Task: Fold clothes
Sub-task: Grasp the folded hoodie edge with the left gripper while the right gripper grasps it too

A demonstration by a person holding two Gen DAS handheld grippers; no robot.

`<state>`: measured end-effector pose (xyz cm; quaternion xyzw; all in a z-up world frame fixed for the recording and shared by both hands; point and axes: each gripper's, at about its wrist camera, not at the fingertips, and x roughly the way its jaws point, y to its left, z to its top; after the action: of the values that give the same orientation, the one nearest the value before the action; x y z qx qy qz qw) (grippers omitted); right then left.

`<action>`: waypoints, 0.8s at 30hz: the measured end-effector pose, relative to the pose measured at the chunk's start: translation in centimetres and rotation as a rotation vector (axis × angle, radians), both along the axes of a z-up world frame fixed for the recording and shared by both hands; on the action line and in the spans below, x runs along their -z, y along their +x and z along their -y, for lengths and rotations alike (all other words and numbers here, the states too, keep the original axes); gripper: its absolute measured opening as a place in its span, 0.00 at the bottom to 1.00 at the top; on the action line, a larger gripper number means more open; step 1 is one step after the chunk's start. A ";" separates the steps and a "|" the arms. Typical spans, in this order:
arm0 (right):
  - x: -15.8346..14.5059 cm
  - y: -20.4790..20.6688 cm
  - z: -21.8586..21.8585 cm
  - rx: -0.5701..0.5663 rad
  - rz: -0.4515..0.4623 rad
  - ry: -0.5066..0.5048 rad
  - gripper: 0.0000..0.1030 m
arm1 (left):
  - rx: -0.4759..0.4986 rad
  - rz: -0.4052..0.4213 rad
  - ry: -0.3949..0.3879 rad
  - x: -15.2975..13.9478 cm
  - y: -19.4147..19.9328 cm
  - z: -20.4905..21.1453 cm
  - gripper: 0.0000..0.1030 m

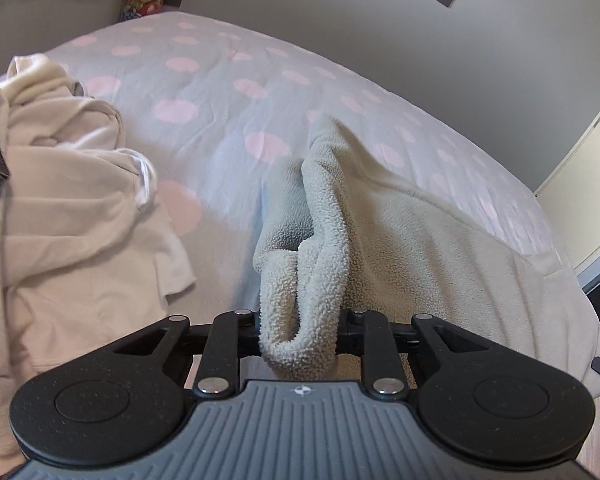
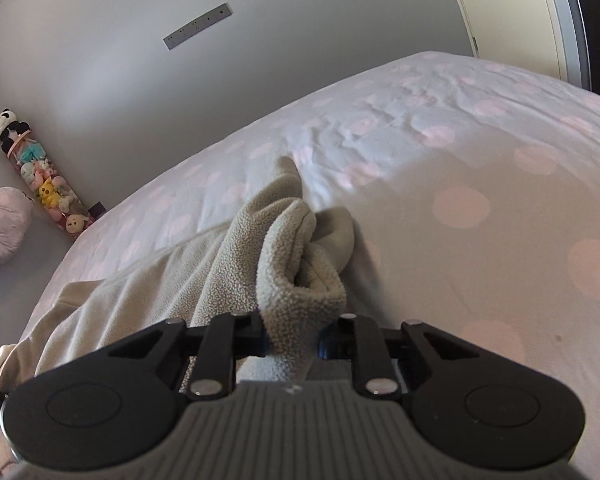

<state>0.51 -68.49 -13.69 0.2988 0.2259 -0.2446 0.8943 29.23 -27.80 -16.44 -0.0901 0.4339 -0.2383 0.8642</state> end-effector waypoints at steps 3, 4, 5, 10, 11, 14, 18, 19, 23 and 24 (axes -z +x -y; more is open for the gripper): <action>-0.9 -2.5 -1.5 -0.008 -0.007 0.014 0.21 | 0.008 -0.010 0.007 -1.1 -1.8 -1.3 0.20; -1.1 -3.5 -2.0 -0.007 -0.012 0.029 0.21 | 0.012 -0.014 0.006 -1.3 -2.6 -1.9 0.20; -1.2 -4.6 -2.4 -0.006 -0.016 0.045 0.21 | 0.015 -0.023 0.009 -1.5 -3.3 -2.5 0.20; -1.6 -10.3 -5.0 -0.011 -0.039 0.107 0.21 | 0.014 -0.077 -0.008 -2.1 -7.7 -5.9 0.20; -1.7 -11.5 -5.5 -0.012 -0.037 0.117 0.21 | 0.012 -0.088 -0.017 -2.2 -8.6 -6.6 0.20; -1.8 -15.1 -7.0 -0.020 -0.037 0.149 0.21 | 0.014 -0.118 -0.037 -2.2 -11.4 -8.8 0.20; -0.3 -17.0 -7.8 -0.048 -0.123 0.168 0.21 | 0.031 -0.160 -0.004 -1.2 -13.3 -9.9 0.20; 0.4 -16.9 -7.7 -0.044 -0.144 0.186 0.22 | 0.029 -0.173 0.005 -0.8 -13.3 -10.0 0.20; 2.4 -15.8 -7.3 -0.042 -0.239 0.203 0.22 | 0.042 -0.216 0.068 0.9 -12.9 -9.8 0.20; 2.8 -15.5 -7.3 -0.044 -0.264 0.201 0.22 | 0.039 -0.233 0.077 1.3 -12.6 -9.7 0.20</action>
<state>-14.98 -61.20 -16.49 0.3468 0.3715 -0.2381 0.8277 16.64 -18.06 -17.75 -0.0756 0.5420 -0.2263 0.8058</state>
